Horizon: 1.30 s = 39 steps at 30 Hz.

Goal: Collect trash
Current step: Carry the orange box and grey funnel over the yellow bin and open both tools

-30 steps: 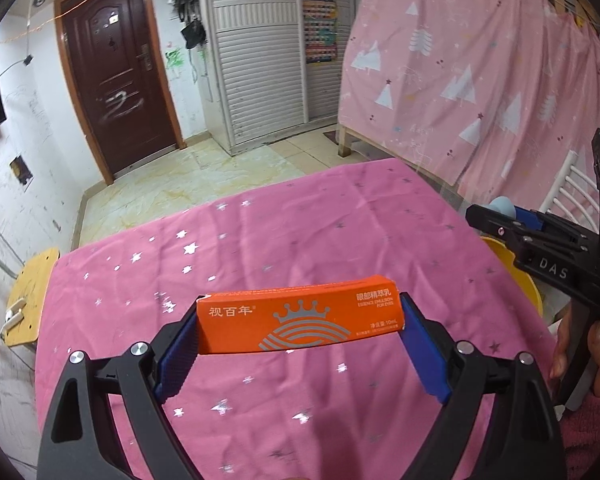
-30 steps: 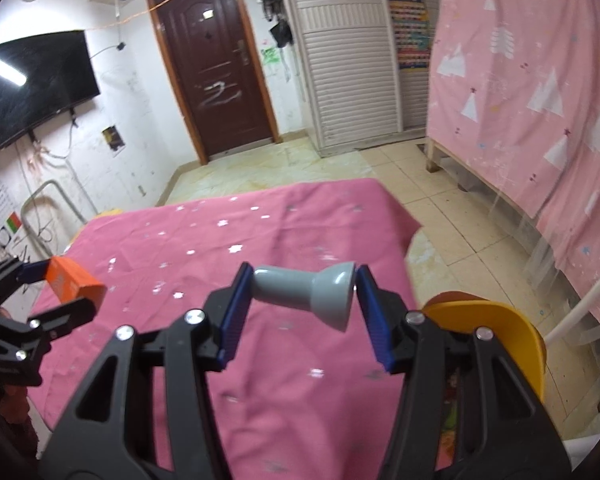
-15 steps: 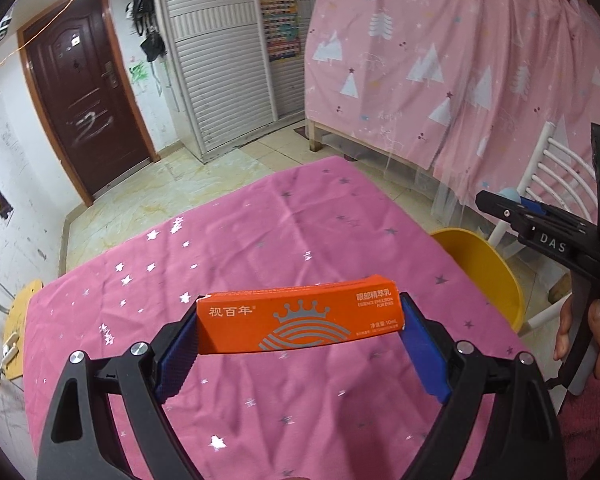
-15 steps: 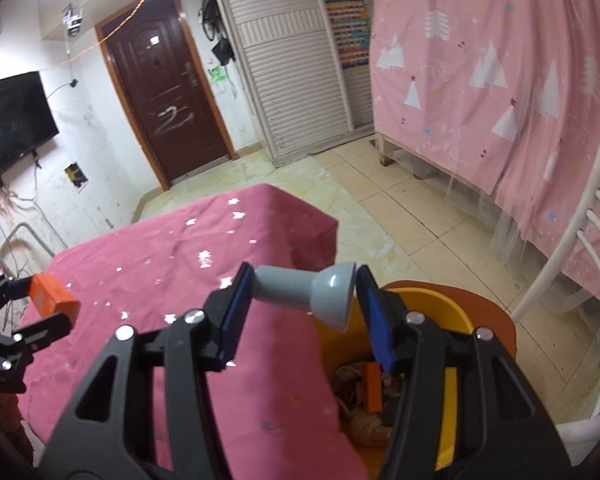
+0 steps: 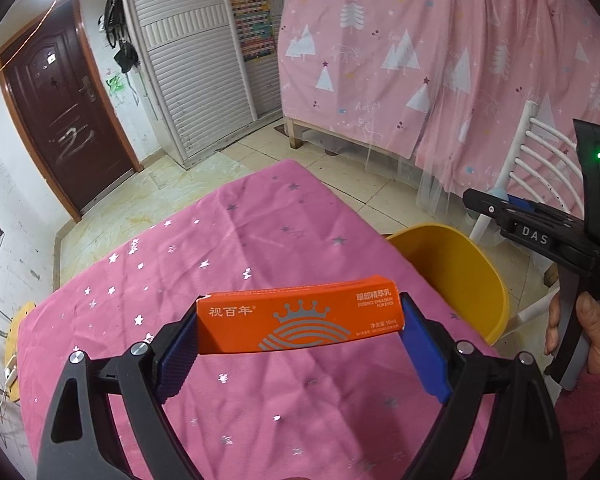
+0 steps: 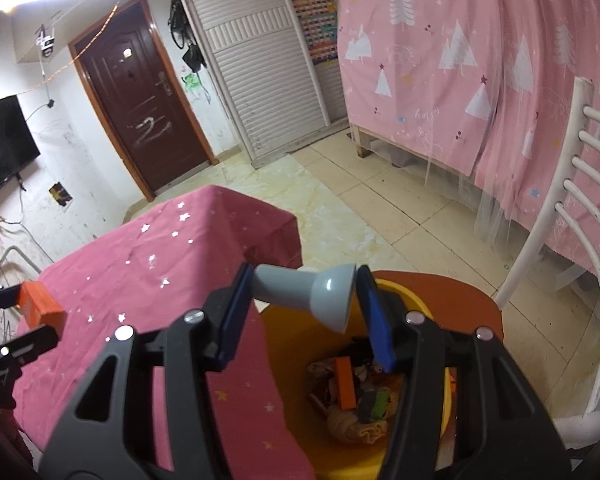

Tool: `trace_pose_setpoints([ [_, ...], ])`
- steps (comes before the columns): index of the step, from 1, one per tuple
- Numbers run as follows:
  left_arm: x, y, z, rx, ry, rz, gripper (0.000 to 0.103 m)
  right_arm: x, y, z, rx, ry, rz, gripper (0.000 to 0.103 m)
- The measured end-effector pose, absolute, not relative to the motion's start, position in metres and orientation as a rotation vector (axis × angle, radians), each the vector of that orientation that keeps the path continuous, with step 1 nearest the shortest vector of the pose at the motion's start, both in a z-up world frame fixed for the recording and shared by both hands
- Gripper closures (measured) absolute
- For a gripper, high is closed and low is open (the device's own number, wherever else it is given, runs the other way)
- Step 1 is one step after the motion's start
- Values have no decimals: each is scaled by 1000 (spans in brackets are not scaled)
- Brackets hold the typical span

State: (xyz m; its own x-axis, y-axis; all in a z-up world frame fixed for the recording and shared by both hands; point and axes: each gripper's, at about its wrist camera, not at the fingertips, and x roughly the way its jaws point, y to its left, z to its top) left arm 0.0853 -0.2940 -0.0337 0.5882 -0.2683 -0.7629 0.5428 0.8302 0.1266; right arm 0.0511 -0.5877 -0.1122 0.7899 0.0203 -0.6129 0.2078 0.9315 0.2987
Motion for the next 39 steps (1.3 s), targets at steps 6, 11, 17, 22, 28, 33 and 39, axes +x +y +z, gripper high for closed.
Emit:
trace_pose_setpoints([
  [6,80,-312,-36,386,815,-518,20,46,-602,-111,396,635,-113,38],
  [11,75,-329,-33,384,804,-560,20,39,-616,-106,432,599,-125,38],
  [17,67,-352,-31,383,800,-612,20,27,-636,-99,474,553,-156,38],
  [22,65,-372,-31,379,806,-651,20,21,-643,-95,494,532,-162,36],
  [28,60,-396,-33,362,804,-704,20,11,-655,-90,520,497,-181,34],
  [33,56,-412,-35,372,805,-722,20,2,-668,-88,549,467,-206,34],
  [39,57,-423,-38,362,832,-736,19,-4,-673,-88,564,457,-210,34],
])
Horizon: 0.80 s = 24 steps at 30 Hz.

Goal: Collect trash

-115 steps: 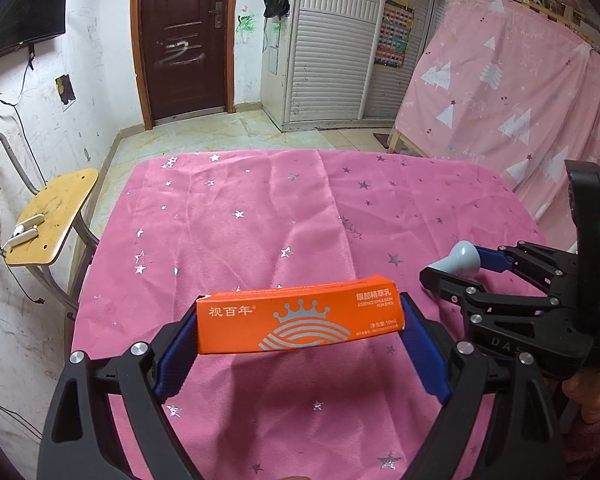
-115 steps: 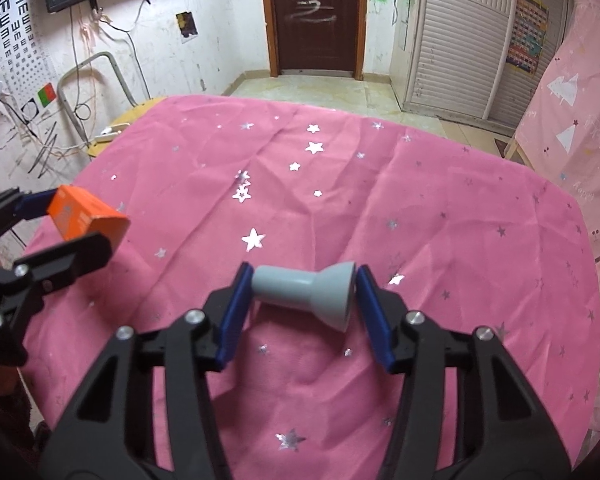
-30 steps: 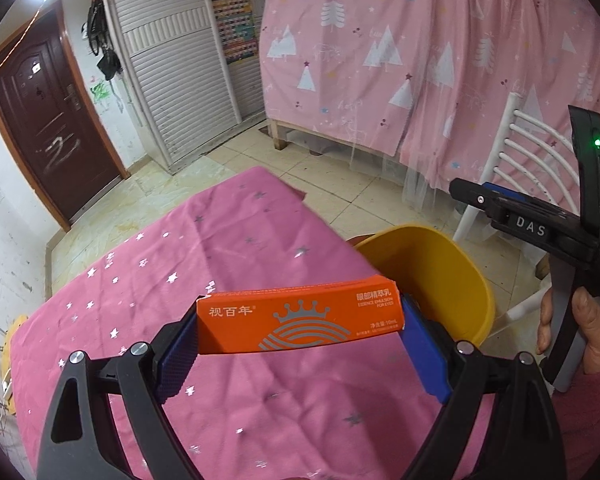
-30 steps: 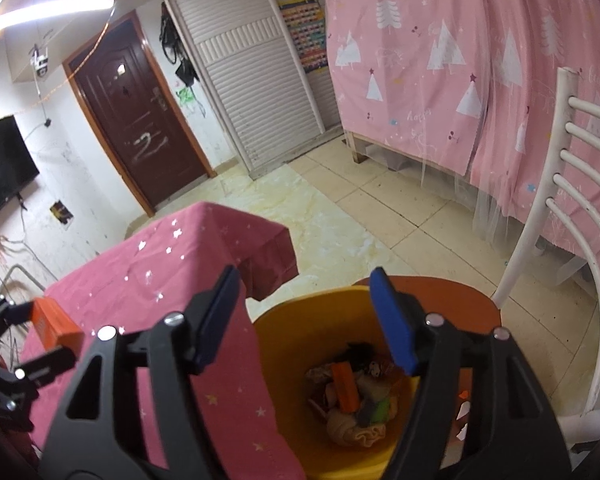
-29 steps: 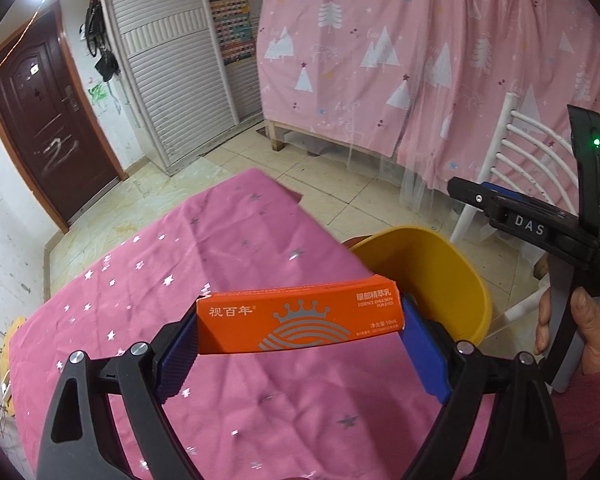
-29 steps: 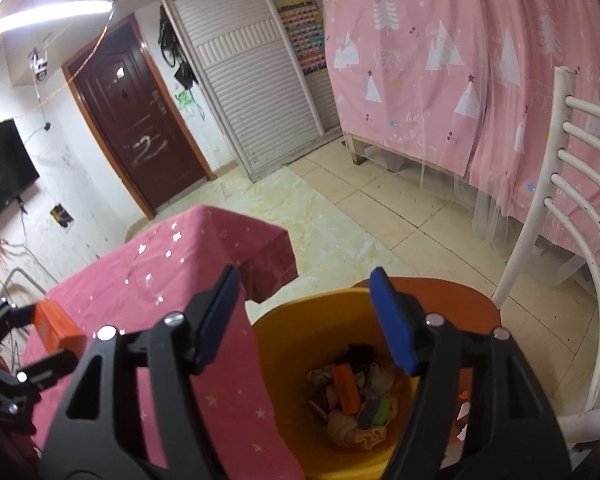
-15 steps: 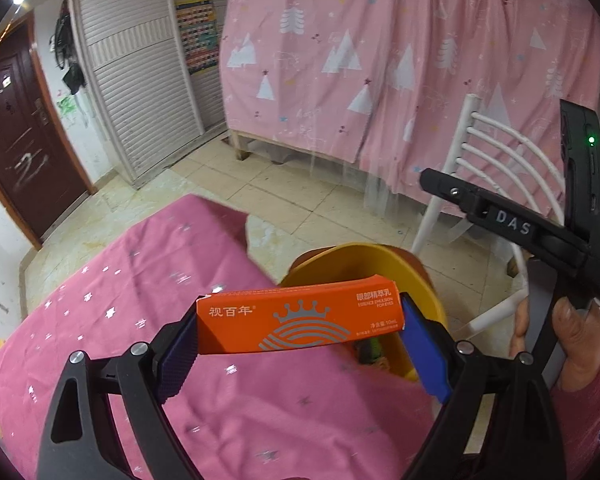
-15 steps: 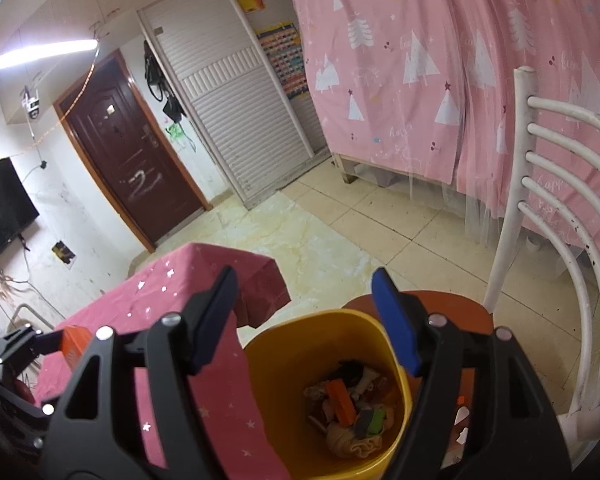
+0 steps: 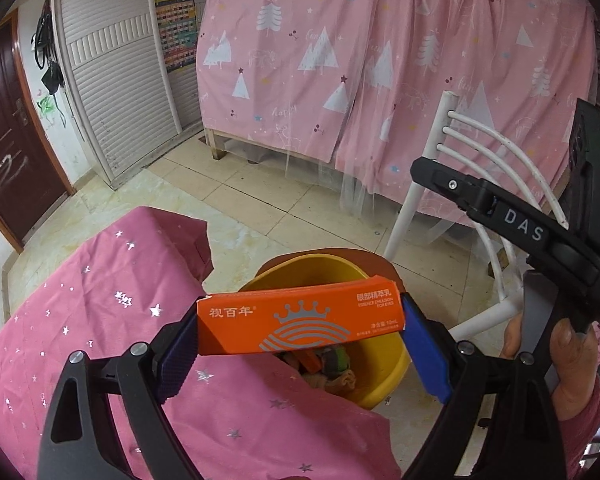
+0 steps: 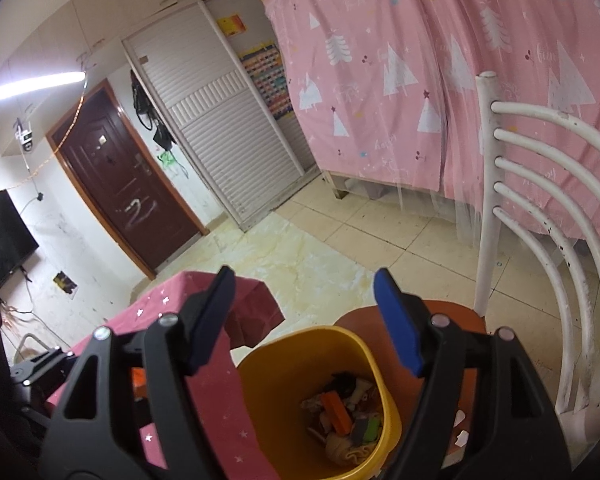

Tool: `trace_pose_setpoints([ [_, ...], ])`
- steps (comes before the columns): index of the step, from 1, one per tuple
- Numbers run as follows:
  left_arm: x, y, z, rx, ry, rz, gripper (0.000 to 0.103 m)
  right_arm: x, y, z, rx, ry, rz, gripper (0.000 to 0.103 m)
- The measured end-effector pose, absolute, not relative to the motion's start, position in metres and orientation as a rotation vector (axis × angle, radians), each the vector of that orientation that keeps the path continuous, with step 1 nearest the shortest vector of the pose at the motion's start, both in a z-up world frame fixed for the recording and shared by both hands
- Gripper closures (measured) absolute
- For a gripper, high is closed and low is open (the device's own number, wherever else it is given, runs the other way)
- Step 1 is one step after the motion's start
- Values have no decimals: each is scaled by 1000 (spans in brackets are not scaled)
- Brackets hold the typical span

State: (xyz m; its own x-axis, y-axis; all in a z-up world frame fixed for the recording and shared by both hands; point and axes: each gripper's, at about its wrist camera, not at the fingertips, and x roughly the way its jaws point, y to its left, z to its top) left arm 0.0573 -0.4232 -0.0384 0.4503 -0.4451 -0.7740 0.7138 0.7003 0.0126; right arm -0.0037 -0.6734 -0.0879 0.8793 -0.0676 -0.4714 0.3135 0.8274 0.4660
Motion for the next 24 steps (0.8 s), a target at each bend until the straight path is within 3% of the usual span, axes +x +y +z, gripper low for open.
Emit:
trace_pose_setpoints([
  [13,68,-394,-30,272,829,-693,13,2,-661,-83,541,452,-181,33],
  [17,74,-372,-24,228,817,-658,13,7,-644,-79,496,442,-163,19],
  [24,82,-322,-15,162,791,-589,13,18,-604,-75,418,442,-106,15],
])
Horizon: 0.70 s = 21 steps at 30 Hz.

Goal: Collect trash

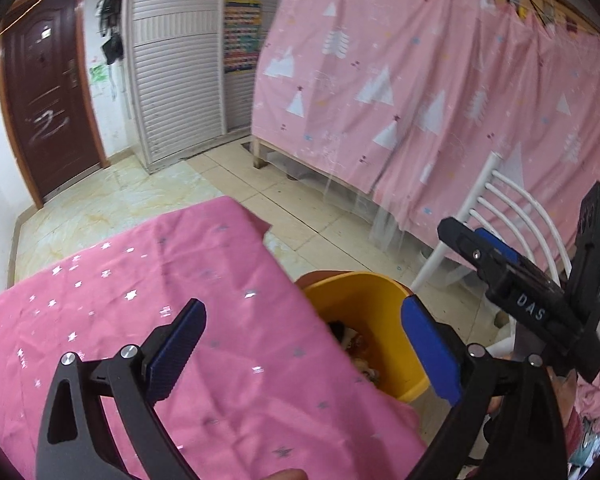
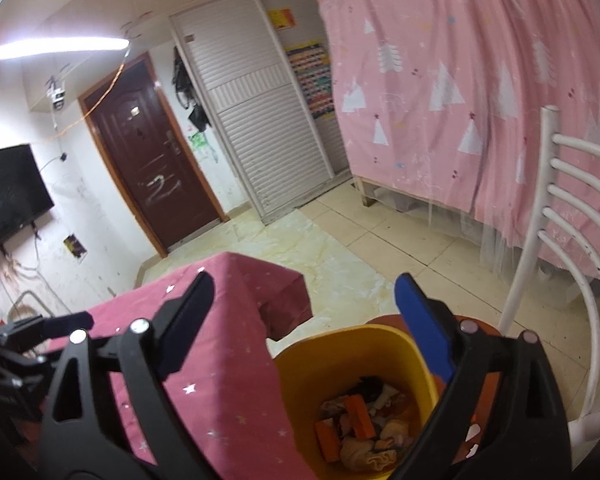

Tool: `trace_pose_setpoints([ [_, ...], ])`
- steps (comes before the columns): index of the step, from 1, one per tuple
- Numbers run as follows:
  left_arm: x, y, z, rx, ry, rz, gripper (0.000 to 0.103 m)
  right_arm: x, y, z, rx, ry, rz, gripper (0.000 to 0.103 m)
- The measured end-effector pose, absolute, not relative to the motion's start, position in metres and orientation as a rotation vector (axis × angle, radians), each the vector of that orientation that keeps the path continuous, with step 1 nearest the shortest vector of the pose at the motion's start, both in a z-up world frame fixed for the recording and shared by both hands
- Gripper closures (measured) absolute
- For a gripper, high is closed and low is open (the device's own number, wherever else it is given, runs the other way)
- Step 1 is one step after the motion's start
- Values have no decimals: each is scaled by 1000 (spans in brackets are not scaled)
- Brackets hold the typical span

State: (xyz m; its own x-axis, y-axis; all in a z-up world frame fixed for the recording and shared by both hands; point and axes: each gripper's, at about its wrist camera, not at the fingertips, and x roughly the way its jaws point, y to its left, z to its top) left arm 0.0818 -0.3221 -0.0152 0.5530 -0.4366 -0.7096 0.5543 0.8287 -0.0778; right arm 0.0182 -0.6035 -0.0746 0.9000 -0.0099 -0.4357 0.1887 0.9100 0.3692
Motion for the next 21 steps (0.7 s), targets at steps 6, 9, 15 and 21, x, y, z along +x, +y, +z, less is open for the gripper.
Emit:
trace_pose_setpoints([
  [6,86,-280,-12,113,767,-516,13,26,-568,-70,371,443,-47,9],
  [9,90,-260,-11,92,756,-474,13,30,-552,-68,355,447,-18,8],
  [15,97,-215,-13,56,729,-350,12,41,-515,-65,309,458,44,7],
  [21,106,-171,-19,16,727,-250,12,49,-476,-61,265,469,114,6],
])
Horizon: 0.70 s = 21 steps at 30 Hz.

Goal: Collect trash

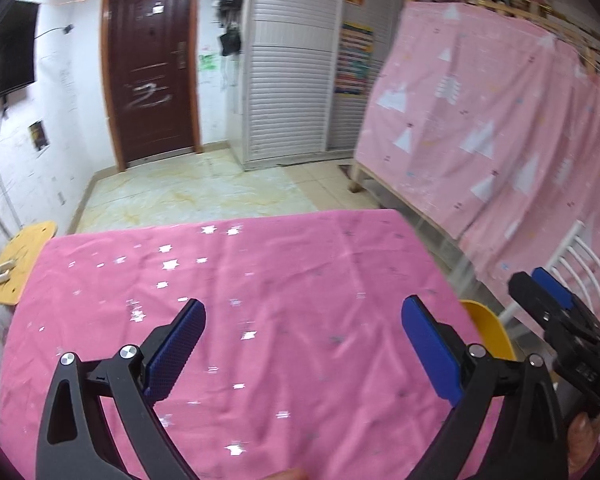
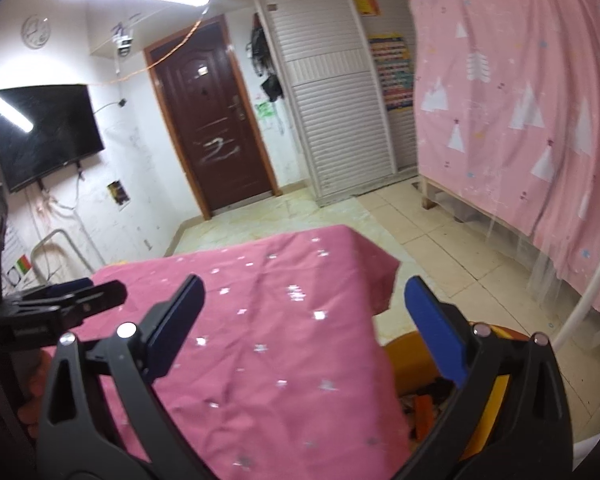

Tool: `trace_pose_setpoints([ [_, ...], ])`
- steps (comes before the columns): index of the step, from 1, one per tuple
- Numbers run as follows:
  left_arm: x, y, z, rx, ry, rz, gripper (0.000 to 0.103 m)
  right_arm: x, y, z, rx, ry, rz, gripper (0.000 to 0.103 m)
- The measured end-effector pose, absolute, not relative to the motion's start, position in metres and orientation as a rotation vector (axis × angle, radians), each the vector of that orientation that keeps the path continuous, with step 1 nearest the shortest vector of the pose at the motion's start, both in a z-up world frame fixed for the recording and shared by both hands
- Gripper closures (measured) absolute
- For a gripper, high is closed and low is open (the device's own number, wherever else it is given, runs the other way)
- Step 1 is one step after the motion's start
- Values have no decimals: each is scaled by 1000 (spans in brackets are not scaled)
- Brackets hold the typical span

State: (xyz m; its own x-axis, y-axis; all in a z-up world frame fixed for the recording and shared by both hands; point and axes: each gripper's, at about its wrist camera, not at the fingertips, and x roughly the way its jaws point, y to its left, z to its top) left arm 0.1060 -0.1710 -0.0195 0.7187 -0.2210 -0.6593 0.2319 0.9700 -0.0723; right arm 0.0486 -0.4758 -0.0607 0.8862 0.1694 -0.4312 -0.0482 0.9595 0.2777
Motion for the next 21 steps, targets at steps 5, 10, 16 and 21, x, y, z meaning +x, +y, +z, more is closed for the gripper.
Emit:
trace_pose_setpoints([
  [5,110,-140,-24,-9,728,-169,12,56,-440,-61,218,493,179,6],
  [10,112,-110,-28,-23,729,-109,12,63,-409,-64,190,521,240,6],
  [16,113,-86,-33,-35,733,-55,12,69,-387,-69,164,547,277,6],
  [21,115,-70,-38,-49,745,-28,12,72,-372,-72,139,565,297,6],
])
